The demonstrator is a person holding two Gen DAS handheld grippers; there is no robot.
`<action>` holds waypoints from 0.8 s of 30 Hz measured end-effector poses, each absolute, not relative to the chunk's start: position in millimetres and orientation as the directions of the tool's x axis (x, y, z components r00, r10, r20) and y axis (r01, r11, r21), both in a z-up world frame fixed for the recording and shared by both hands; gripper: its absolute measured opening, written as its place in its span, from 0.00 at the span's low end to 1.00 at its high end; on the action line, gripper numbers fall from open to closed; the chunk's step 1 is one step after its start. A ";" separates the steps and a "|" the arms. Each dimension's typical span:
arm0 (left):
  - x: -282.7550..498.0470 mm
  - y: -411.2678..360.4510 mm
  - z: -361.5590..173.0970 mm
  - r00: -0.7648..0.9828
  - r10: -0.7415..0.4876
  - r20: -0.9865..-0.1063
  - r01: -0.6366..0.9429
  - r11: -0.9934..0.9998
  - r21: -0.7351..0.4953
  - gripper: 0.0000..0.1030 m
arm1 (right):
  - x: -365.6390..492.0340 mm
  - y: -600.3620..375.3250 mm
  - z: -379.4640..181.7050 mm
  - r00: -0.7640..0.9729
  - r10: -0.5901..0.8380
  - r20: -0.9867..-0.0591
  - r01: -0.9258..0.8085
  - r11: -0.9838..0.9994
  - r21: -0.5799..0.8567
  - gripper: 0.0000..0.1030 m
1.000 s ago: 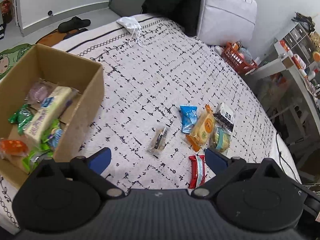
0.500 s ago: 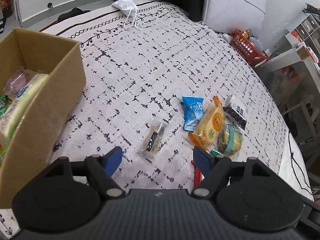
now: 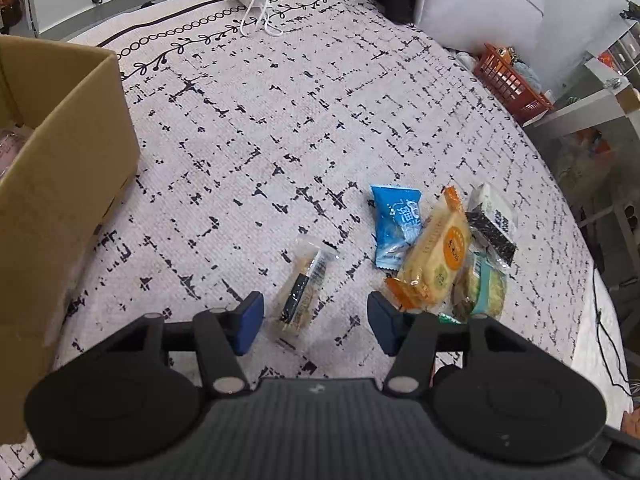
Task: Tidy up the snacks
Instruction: 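Move both open tools back over the snack pile, then grasp the clear stick packet with the left tool while the right tool grasps the red-and-white stick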
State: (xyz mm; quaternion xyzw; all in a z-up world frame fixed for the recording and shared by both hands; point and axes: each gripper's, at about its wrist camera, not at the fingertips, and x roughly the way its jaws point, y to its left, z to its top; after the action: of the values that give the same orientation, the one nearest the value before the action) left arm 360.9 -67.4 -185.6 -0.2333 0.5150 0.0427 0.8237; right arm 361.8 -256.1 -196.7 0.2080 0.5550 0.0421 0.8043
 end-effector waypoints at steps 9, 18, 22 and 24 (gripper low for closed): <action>369.4 -73.8 -194.7 0.468 -0.156 -0.870 -0.287 0.904 -0.317 0.33 | 366.0 -245.7 -199.9 0.380 0.285 -0.880 0.133 0.925 0.357 0.56; 361.0 -63.7 -187.0 0.484 -0.187 -0.855 -0.289 0.888 -0.358 0.18 | 365.6 -238.9 -200.3 0.385 0.322 -0.865 0.111 0.914 0.390 0.17; 353.6 -57.9 -177.0 0.498 -0.194 -0.845 -0.292 0.880 -0.374 0.18 | 362.8 -240.9 -195.2 0.397 0.359 -0.845 0.099 0.898 0.428 0.08; 349.0 -54.6 -170.3 0.507 -0.193 -0.840 -0.294 0.878 -0.379 0.18 | 360.6 -240.7 -190.8 0.408 0.367 -0.836 0.085 0.897 0.435 0.08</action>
State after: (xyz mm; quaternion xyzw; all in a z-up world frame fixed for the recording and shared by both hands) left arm 349.0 -54.6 -170.3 -0.2455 0.4955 0.0303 0.8327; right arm 360.6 -240.7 -190.8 0.2101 0.5370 0.0868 0.8124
